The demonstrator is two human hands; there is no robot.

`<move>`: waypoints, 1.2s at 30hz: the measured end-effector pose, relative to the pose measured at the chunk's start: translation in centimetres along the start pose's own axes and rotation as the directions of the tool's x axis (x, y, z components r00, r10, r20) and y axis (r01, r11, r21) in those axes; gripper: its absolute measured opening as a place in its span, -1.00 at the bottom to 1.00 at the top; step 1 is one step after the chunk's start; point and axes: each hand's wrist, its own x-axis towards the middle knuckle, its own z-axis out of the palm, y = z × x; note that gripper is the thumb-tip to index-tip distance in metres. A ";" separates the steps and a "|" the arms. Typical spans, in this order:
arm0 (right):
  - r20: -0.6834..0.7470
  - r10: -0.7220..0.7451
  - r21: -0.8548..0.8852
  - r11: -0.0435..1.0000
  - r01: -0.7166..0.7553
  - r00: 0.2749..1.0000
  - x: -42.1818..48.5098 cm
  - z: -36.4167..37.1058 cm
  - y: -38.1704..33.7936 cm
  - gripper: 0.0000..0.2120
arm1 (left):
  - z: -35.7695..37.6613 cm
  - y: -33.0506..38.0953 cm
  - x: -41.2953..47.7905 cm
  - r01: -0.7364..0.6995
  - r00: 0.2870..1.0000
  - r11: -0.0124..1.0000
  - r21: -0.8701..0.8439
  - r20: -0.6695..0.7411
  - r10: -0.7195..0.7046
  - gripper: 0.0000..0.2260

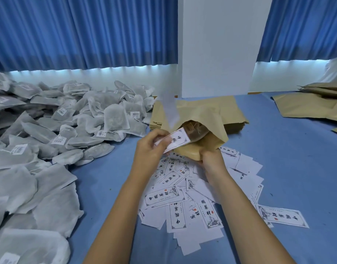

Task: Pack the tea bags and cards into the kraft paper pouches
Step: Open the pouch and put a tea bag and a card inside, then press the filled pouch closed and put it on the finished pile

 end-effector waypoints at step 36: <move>0.389 -0.033 0.436 0.887 -0.152 0.921 -2.0 -0.2 -1.2 -0.75 | 7.3 -0.9 0.4 -0.264 0.953 0.271 0.926 0.207 0.222 -0.82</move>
